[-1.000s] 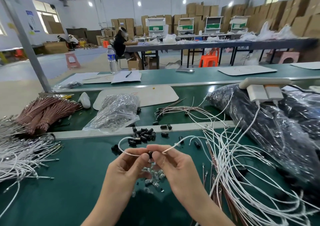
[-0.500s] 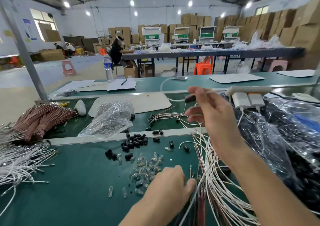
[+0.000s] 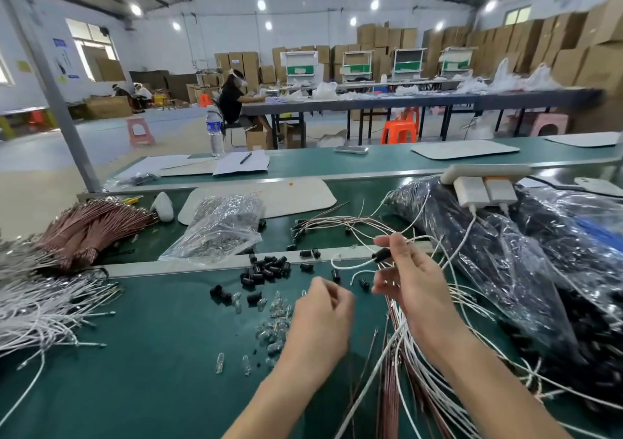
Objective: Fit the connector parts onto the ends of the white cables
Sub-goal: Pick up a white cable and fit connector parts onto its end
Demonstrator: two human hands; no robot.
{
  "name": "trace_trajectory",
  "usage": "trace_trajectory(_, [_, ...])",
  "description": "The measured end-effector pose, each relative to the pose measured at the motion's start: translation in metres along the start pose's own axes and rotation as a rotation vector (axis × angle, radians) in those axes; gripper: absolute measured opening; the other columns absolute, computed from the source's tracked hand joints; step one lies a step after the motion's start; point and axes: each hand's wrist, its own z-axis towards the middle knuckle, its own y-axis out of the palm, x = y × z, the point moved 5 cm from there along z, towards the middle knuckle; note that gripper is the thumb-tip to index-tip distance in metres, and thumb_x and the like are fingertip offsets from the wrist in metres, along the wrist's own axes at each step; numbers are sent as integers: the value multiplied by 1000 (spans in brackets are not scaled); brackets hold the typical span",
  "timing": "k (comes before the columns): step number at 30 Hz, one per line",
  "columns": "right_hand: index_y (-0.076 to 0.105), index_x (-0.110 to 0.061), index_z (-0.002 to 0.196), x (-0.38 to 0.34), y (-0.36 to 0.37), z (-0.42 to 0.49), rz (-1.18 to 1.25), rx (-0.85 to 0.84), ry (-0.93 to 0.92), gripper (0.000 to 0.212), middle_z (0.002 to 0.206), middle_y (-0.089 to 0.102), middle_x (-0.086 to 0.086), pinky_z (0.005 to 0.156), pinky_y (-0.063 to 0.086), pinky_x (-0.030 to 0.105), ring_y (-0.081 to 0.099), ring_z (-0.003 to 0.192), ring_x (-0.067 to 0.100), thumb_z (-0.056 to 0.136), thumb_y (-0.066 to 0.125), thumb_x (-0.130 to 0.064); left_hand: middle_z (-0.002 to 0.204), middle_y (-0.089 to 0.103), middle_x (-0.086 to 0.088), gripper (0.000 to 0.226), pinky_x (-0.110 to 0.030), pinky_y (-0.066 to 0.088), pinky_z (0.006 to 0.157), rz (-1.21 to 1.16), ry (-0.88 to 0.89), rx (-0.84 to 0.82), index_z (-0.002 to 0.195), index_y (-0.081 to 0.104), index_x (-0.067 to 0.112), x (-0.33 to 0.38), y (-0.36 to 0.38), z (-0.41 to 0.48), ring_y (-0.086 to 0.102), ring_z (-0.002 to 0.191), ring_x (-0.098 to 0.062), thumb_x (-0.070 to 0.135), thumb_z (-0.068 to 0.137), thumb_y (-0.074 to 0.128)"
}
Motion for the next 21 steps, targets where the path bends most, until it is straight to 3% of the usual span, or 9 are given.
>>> trace_trajectory(2, [69,-15,101,1,0,1,77,28,3,33,66,67,-6,58,56,25,63,58,12,98,52,-43,80,70,-6,17,-29,55,52,-326,5,148,98,54,10,-1,-29,7,62,55,-14,24,105,46])
trace_trajectory(5, [67,-11,98,10,6,1,206,69,38,32,70,69,-3,58,57,24,65,59,13,96,55,-40,70,71,-2,21,-24,57,55,-759,-9,324,102,57,4,-16,-77,16,67,58,-14,23,105,47])
trace_trajectory(10, [65,-1,100,51,22,-11,353,34,179,37,73,69,6,63,59,24,69,68,16,90,59,-36,80,74,-7,16,-19,58,65,-1370,-115,463,106,64,0,-62,-118,10,73,70,-13,12,100,56])
trace_trajectory(13, [69,2,101,66,26,-11,430,21,263,33,82,73,9,70,60,23,72,77,18,86,66,-27,83,73,-7,15,-19,59,63,-1428,-136,447,98,67,5,-76,-111,7,74,71,-13,11,100,54])
trace_trajectory(16, [78,-2,93,70,29,-8,495,-14,331,19,92,75,12,71,59,21,74,85,20,80,69,-11,80,75,-7,15,-23,60,65,-1331,-129,428,97,67,5,-76,-97,7,74,72,-16,12,100,54])
trace_trajectory(21, [80,-8,100,69,33,-11,439,-96,361,28,104,76,16,76,58,19,74,99,22,75,68,-2,77,74,-9,15,-24,60,61,-1261,-138,452,99,66,6,-74,-86,7,74,69,-17,12,101,53])
